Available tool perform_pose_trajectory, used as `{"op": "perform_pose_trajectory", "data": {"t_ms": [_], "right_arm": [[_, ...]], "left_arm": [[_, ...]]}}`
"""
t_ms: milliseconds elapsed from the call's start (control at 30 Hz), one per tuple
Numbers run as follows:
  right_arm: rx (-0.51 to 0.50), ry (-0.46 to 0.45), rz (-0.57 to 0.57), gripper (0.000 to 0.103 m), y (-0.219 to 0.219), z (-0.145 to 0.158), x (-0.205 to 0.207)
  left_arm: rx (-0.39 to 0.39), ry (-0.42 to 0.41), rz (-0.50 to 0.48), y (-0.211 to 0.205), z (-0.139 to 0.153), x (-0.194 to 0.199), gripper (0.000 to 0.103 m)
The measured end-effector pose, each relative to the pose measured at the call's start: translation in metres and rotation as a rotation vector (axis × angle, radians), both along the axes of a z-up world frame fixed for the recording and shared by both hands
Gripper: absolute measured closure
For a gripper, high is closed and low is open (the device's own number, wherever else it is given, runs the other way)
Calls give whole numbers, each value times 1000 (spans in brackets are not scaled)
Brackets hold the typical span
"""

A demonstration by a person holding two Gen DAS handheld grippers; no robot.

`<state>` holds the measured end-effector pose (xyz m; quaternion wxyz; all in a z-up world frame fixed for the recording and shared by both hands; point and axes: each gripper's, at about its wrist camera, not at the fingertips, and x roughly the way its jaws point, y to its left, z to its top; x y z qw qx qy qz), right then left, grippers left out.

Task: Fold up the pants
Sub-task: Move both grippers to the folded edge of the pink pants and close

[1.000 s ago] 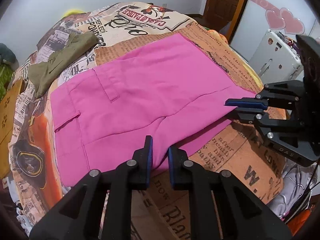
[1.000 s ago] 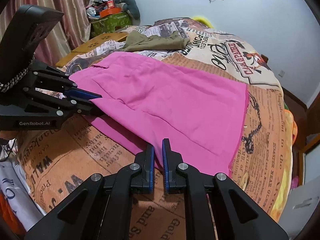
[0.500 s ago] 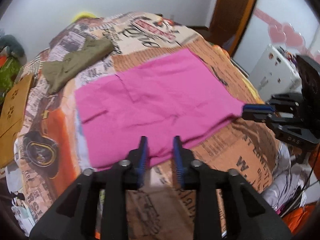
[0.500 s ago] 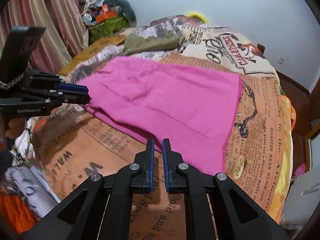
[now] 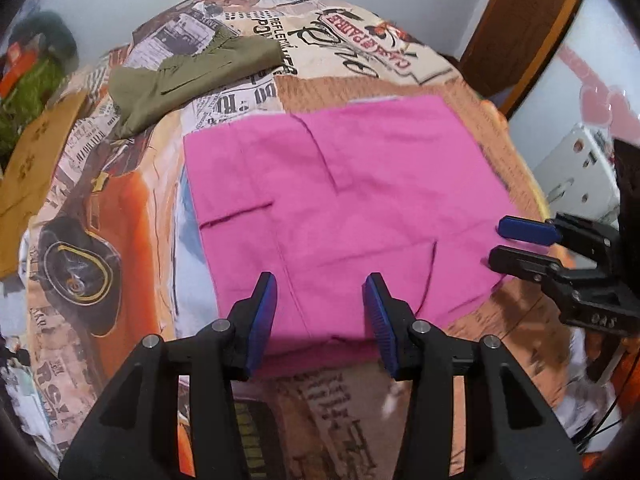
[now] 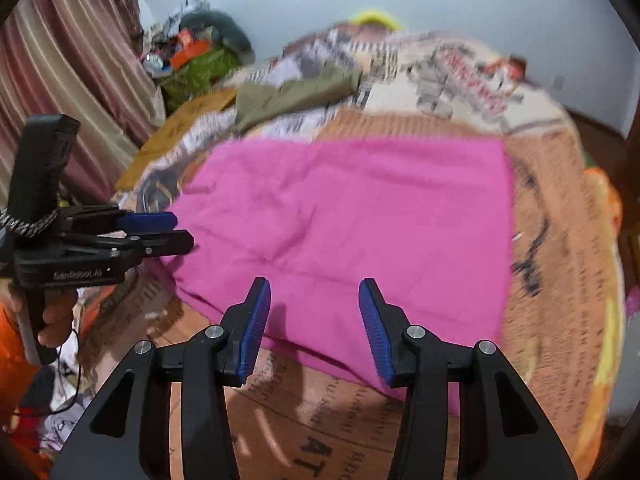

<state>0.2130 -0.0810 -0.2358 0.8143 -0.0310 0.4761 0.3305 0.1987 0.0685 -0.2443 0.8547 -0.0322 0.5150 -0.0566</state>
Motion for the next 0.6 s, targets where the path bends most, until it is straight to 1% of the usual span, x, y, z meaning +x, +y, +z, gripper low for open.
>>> {"op": "perform_pose_trajectory", "data": {"t_ms": [67, 100, 167, 233, 400, 600], "right_arm": [[-39, 40, 15, 61, 1, -14, 0], [-51, 40, 20, 61, -2, -19, -2], [-53, 21, 22, 61, -13, -19, -3], [-62, 24, 6, 61, -26, -18, -5], [-65, 36, -87, 61, -65, -24, -8], [-80, 51, -181, 62, -96, -33, -10]], "left_arm": [[38, -17, -25, -4, -2, -8, 57], [51, -22, -34, -5, -3, -10, 56], [72, -32, -46, -6, -4, -15, 56], [76, -37, -47, -6, -5, -16, 55], [63, -43, -34, -3, -7, -18, 55], [75, -52, -25, 2, -8, -26, 55]]}}
